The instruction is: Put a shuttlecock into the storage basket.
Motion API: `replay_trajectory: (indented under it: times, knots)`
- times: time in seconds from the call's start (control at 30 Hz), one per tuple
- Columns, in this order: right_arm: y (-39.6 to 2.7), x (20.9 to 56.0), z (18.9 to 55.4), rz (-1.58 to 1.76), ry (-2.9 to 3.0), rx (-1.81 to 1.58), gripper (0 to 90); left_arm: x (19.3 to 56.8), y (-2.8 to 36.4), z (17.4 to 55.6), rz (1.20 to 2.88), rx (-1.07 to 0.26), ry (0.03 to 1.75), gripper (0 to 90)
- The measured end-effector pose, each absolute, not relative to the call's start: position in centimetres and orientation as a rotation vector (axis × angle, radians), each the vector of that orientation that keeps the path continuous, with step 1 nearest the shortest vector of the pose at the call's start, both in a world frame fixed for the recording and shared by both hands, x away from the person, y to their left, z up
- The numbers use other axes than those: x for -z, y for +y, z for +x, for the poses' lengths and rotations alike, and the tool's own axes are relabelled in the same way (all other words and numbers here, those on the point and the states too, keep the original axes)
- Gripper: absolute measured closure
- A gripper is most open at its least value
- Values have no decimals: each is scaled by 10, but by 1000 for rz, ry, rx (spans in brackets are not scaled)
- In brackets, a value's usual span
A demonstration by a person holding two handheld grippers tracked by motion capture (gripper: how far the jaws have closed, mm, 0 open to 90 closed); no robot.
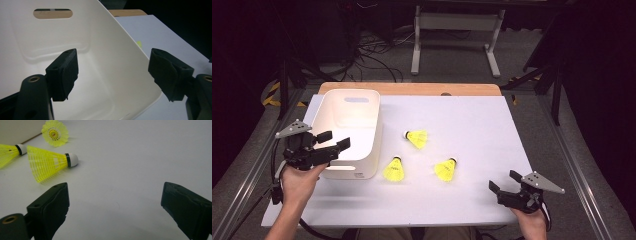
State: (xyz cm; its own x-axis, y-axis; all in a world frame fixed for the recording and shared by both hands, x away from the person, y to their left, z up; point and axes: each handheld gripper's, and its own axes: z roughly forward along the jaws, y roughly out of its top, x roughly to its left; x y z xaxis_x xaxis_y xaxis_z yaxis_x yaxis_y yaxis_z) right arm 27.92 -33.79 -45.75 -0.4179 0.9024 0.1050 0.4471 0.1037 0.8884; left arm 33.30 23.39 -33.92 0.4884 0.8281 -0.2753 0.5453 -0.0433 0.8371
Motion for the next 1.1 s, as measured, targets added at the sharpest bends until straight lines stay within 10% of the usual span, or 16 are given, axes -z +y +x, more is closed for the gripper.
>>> replay_trajectory:
  times: [1.1]
  knots:
    - [-339,458,279,1327,1908,-1268,85,339,196,343,1784,-293,1109,265]
